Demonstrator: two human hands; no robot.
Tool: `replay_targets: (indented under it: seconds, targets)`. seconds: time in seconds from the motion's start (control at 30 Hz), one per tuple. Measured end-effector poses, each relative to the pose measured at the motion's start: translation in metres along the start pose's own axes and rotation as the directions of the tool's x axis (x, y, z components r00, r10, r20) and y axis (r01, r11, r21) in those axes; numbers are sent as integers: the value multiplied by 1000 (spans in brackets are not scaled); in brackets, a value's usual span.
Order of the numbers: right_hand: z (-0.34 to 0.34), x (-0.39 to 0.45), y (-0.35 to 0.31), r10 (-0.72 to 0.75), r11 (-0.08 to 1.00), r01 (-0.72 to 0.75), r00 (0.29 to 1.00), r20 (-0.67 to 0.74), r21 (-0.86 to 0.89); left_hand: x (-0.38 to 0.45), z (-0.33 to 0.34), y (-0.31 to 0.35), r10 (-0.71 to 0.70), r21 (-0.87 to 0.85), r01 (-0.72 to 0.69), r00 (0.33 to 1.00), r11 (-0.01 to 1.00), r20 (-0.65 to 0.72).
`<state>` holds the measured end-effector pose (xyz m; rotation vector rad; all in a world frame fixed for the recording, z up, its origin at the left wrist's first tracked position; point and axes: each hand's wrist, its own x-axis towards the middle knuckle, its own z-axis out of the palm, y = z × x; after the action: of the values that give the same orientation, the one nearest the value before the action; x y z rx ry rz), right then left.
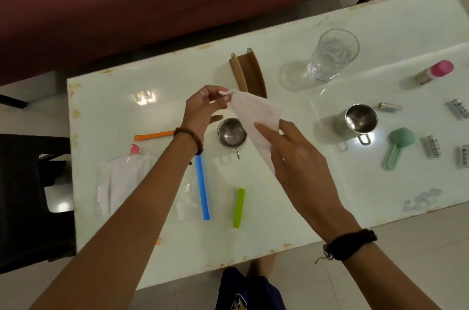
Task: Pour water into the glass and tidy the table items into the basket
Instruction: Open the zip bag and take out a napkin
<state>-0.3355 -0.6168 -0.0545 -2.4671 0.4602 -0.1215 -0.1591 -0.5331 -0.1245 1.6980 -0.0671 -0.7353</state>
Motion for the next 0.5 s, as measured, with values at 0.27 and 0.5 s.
replay_targets:
  seconds: [0.27,0.5]
  targets:
    - [14,76,17,-1,970,2,1000,5,-244,95,15,44,247,494,-248,967,833,69]
    - [52,125,39,49,963,-59,998,-41,-264,163,21,52,251,680,-260,961,686,115]
